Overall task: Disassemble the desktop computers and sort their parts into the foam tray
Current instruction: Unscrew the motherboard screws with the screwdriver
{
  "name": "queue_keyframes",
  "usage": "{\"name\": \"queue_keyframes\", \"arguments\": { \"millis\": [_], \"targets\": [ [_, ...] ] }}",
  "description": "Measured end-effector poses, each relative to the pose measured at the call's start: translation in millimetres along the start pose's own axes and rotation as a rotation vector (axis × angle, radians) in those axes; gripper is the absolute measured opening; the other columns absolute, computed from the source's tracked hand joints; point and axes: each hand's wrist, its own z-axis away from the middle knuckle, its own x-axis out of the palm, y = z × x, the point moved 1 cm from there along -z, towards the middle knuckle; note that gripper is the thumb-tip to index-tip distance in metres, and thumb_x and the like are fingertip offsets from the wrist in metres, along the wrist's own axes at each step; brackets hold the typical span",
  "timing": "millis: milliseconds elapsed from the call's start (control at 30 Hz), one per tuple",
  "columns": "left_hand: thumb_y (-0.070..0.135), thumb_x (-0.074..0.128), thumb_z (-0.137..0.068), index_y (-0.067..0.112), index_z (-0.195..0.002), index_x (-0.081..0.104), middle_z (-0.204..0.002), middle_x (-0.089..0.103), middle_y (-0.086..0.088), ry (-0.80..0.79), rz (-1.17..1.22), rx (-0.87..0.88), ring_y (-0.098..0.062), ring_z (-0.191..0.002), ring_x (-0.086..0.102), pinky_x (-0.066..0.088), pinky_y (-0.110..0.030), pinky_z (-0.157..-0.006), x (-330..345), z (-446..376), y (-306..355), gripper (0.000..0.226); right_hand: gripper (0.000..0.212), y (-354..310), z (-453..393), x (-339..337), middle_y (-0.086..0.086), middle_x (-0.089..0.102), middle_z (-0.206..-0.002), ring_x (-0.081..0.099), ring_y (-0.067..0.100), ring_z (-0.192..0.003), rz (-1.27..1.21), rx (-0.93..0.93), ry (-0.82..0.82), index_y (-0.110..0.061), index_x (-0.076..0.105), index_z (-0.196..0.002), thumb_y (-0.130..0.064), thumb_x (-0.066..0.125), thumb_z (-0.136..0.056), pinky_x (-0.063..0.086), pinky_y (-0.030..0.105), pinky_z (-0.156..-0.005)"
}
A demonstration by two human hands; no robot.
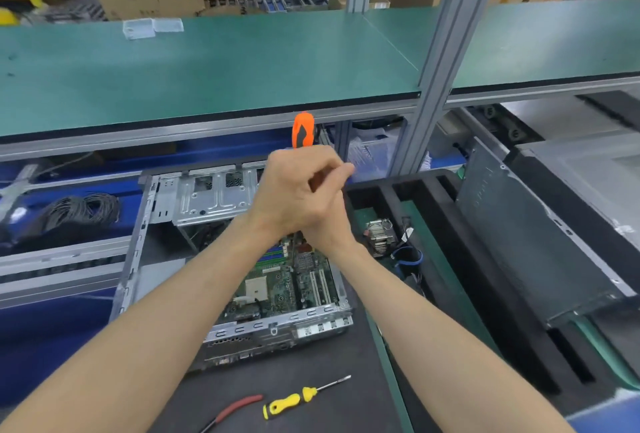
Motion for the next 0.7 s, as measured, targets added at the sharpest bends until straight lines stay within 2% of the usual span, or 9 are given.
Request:
{"name": "queue_keyframes", "arguments": {
  "millis": [67,133,200,267,333,367,467,600,700],
  "targets": [
    [0.017,0.059,-0.096,0.008,-0.063,0.058,-0.055,0.050,0.004,0.163,-0.040,-0.144,-0.006,-0.051,0.043,0.029,-0.015,-0.053,-28.6,24.7,-17.5,0.034,0.019,-10.7,-5.4,-1.4,0.014,0.070,-0.074,0.064,0.033,-0.073,0.069,-0.025,-0.007,-0.003,0.065,-0.083,-0.017,0.060,-0.095,0.048,0.038,-0.075],
    [0.019,0.056,-0.097,0.010,-0.063,0.053,-0.053,0.048,0.000,0.210,-0.079,-0.356,-0.013,-0.048,0.043,0.031,-0.026,-0.048,-49.3,56.0,-38.2,0.035,0.025,-16.9,-8.7,0.4,0.010,0.069,-0.067,0.065,0.030,-0.071,0.042,-0.010,-0.049,-0.004,0.065,-0.076,-0.022,0.065,-0.094,0.050,0.039,-0.081],
    [0.015,0.056,-0.095,0.017,-0.070,0.057,-0.058,0.058,-0.001,0.122,-0.042,-0.558,-0.016,-0.048,0.052,0.039,-0.029,-0.047,-59.5,87.9,-56.8,0.025,0.025,-25.8,-8.9,0.8,0.010,0.070,-0.066,0.067,0.029,-0.068,-0.020,-0.035,-0.067,-0.003,0.065,-0.074,-0.020,0.068,-0.092,0.052,0.041,-0.085],
    [0.007,0.061,-0.091,0.028,-0.084,0.065,-0.074,0.071,0.004,-0.089,0.007,-0.730,-0.010,-0.056,0.064,0.050,-0.024,-0.056,-59.8,113.8,-68.2,0.022,0.023,-35.9,-8.4,3.5,0.009,0.070,-0.063,0.066,0.029,-0.064,-0.063,-0.075,-0.080,-0.002,0.064,-0.071,-0.015,0.069,-0.089,0.053,0.041,-0.080],
    [0.012,0.068,-0.090,0.034,-0.096,0.069,-0.089,0.074,0.013,-0.305,-0.016,-0.785,-0.004,-0.070,0.066,0.052,-0.020,-0.071,-54.3,131.7,-75.4,0.022,0.021,-45.2,-9.0,9.9,0.007,0.070,-0.061,0.068,0.027,-0.063,-0.093,-0.096,-0.110,-0.003,0.065,-0.070,-0.013,0.068,-0.088,0.054,0.043,-0.076],
    [0.019,0.071,-0.090,0.035,-0.097,0.071,-0.088,0.074,0.016,-0.353,-0.025,-0.797,-0.003,-0.072,0.065,0.050,-0.019,-0.072,-52.1,136.2,-76.8,0.017,0.020,-49.3,-8.3,13.5,0.006,0.070,-0.060,0.069,0.024,-0.063,-0.110,-0.104,-0.131,-0.003,0.065,-0.070,-0.012,0.068,-0.088,0.055,0.043,-0.073],
    [0.024,0.073,-0.090,0.037,-0.081,0.073,-0.072,0.070,0.012,-0.320,0.007,-0.807,-0.005,-0.062,0.055,0.042,-0.019,-0.061,-54.1,141.3,-77.6,0.016,0.014,-60.2,-7.0,23.9,0.004,0.070,-0.060,0.070,0.013,-0.059,-0.138,-0.140,-0.187,-0.004,0.068,-0.073,-0.009,0.068,-0.085,0.057,0.040,-0.065],
    [0.018,0.074,-0.088,0.027,-0.075,0.072,-0.073,0.070,0.014,-0.297,0.000,-0.845,-0.001,-0.065,0.056,0.041,-0.016,-0.064,-63.3,147.4,-79.4,0.016,0.003,-73.1,-13.4,30.8,0.000,0.071,-0.065,0.069,0.018,-0.065,-0.181,-0.160,-0.217,-0.011,0.068,-0.083,-0.011,0.070,-0.081,0.057,0.044,-0.073],
    [0.016,0.074,-0.087,0.024,-0.076,0.069,-0.075,0.069,0.024,-0.262,-0.037,-0.876,0.002,-0.072,0.060,0.038,-0.007,-0.065,-70.4,149.2,-79.2,0.015,0.024,-86.0,-21.3,35.1,-0.003,0.070,-0.077,0.068,0.018,-0.071,-0.216,-0.220,-0.253,-0.017,0.059,-0.105,-0.023,0.071,-0.085,0.056,0.046,-0.075]
  ]
}}
